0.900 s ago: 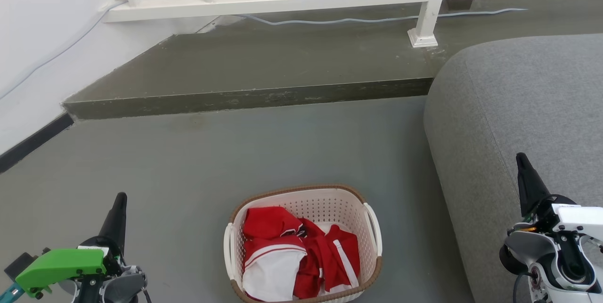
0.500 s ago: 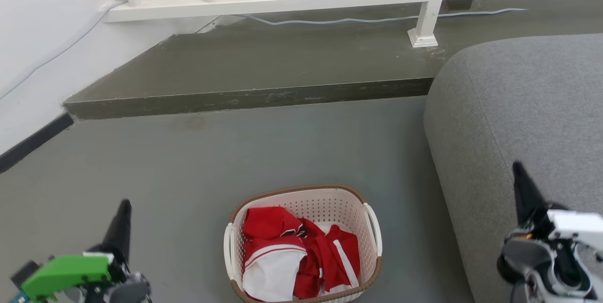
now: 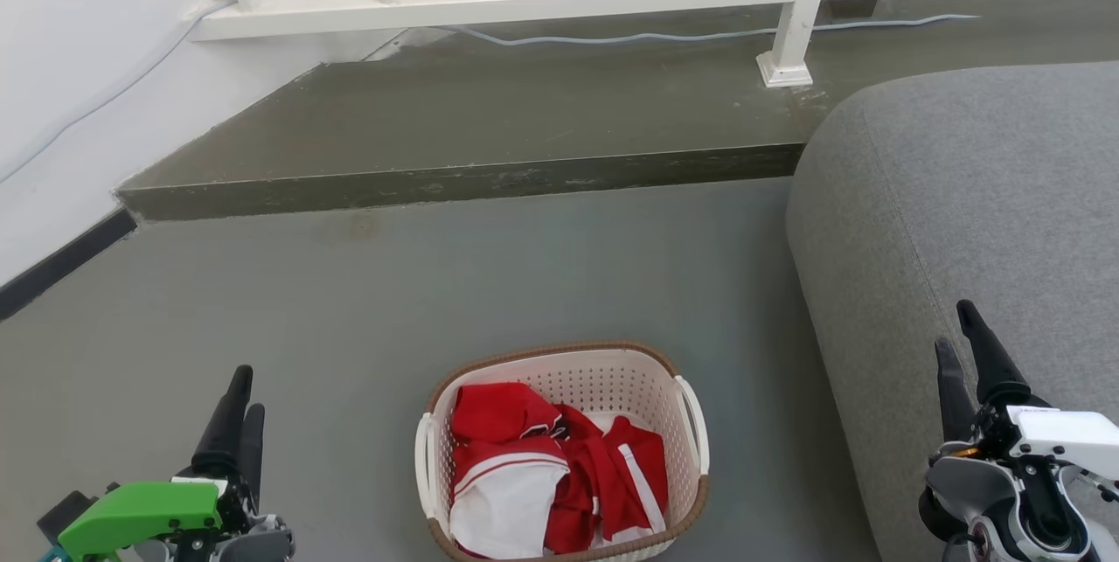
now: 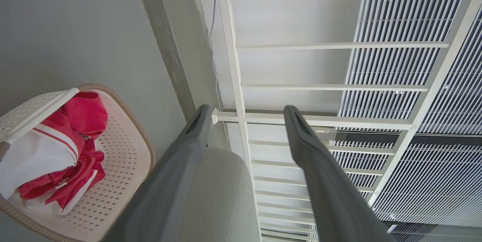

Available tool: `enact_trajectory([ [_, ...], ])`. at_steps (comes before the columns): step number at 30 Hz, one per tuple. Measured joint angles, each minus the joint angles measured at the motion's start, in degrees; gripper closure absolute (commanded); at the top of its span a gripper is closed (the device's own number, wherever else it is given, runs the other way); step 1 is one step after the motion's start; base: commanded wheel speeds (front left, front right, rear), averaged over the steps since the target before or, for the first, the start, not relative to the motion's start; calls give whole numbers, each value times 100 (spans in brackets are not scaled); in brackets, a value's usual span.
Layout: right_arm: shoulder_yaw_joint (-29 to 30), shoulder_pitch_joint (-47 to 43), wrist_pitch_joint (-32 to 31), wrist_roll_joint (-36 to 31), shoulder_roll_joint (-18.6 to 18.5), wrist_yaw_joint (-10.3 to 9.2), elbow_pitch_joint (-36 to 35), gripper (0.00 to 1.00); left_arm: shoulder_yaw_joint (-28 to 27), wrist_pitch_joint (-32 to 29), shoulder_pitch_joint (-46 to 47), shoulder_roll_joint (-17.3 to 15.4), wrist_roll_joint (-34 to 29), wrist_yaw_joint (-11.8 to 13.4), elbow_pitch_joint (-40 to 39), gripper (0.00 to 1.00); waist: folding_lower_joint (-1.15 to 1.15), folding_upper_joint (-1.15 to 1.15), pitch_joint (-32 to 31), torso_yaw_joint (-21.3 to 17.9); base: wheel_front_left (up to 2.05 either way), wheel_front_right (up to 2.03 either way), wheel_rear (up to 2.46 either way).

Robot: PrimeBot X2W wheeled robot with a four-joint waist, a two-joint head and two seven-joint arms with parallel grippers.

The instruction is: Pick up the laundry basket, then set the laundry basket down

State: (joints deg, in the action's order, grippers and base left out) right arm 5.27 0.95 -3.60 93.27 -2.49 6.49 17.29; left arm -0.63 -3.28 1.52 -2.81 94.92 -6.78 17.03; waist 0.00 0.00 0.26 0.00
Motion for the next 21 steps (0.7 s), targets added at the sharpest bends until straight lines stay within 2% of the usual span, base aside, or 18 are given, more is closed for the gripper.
enact_trajectory([
  [11, -98, 15, 214, -378, -63, 0, -26, 0, 151, 220, 79, -1, -334, 0, -159, 0, 0, 0, 14, 4, 0, 0, 0],
  [21, -268, 104, 472, -1104, -265, 0, -49, 0, 457, 494, 208, -189, -1150, -1, -313, 0, 0, 0, 22, 10, 0, 0, 0],
])
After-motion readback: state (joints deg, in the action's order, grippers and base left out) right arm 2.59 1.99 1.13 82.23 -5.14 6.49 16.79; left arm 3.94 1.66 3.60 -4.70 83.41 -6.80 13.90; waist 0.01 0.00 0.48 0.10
